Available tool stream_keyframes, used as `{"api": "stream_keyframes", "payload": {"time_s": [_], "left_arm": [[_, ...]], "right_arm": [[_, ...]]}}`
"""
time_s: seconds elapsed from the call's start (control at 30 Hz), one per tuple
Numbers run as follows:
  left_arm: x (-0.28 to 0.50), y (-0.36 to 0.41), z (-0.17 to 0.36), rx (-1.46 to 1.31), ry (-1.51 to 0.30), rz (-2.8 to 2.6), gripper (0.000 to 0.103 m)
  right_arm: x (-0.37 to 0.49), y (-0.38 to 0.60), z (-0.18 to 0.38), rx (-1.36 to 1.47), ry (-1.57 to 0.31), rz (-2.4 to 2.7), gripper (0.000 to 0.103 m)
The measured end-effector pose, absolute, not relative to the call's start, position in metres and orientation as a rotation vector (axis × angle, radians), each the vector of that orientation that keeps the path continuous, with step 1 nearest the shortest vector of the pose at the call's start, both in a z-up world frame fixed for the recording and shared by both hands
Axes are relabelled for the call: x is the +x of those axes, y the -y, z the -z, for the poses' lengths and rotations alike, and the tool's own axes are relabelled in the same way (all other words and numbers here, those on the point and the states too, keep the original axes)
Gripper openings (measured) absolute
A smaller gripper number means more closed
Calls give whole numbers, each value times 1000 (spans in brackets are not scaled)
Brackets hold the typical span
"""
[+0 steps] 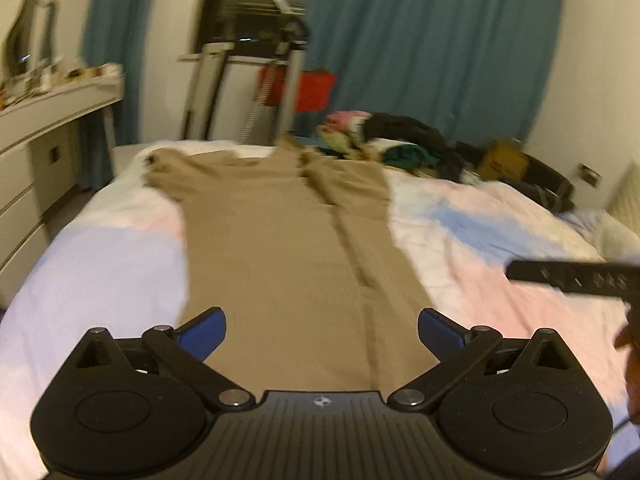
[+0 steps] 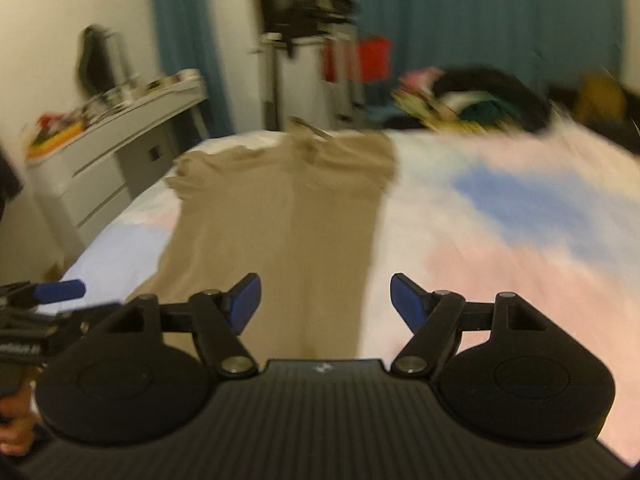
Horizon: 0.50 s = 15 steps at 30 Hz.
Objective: Fold clothes
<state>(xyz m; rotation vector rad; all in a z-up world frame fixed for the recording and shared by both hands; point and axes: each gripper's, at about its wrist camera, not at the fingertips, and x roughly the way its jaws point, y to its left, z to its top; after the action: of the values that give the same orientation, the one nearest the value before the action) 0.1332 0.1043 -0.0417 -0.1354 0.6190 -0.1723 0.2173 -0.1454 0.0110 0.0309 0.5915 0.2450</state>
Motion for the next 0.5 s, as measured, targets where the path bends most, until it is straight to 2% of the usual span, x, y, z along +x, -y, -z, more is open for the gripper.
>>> {"api": "stream_keyframes", "payload": {"time_s": [0.27, 0.5], "left_arm": [[145, -194, 47, -279, -626, -31, 103], [171, -238, 76, -355, -636, -96, 103]], "right_arm": [[356, 11, 12, -207, -588, -438, 72], [468, -117, 50, -251, -567, -620, 71]]}}
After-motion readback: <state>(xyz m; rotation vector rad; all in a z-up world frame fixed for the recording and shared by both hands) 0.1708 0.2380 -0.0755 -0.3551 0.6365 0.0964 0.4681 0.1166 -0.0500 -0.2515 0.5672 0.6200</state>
